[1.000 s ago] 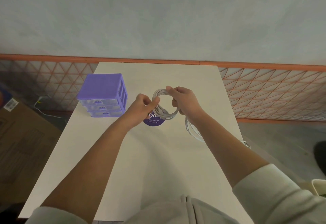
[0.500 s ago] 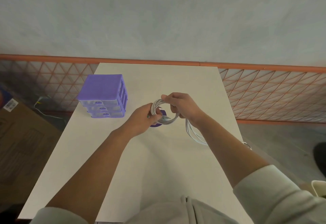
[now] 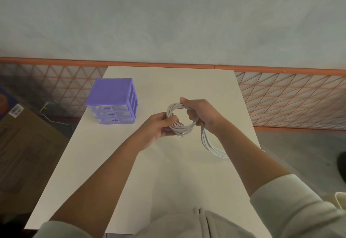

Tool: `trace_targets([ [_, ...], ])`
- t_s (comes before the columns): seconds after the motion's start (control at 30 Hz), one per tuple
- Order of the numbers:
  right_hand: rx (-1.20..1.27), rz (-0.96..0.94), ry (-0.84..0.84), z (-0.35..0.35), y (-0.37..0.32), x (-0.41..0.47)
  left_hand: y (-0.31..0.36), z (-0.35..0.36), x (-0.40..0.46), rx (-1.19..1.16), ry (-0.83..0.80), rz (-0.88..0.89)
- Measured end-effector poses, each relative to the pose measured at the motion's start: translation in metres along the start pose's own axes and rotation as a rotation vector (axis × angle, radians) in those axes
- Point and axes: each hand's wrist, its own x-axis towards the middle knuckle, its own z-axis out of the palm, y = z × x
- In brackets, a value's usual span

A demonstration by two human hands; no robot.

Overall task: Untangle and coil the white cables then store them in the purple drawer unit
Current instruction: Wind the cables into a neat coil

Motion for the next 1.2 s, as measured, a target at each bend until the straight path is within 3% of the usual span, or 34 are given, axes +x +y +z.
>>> trace_targets([
  [0.1, 0.009, 0.021, -0.001, 0.000, 0.001, 0.001, 0.002, 0.003, -0.001, -0.209, -0.078, -0.037],
  [0.17, -0.006, 0.014, 0.005, 0.001, 0.001, 0.001, 0.003, 0.006, -0.001, -0.231, -0.071, -0.043],
  [0.37, 0.008, -0.039, 0.036, 0.007, -0.005, 0.001, 0.006, 0.022, 0.002, -0.010, 0.182, 0.083],
  [0.67, -0.064, -0.075, 0.030, 0.007, -0.009, 0.000, 0.002, 0.029, -0.001, 0.077, 0.285, 0.170],
  [1.0, -0.089, -0.055, 0.020, 0.007, -0.006, -0.002, -0.004, 0.022, -0.004, 0.207, 0.293, 0.167],
  [1.2, -0.089, -0.074, 0.052, 0.007, -0.003, -0.002, 0.002, 0.015, -0.005, 0.018, 0.101, 0.080],
])
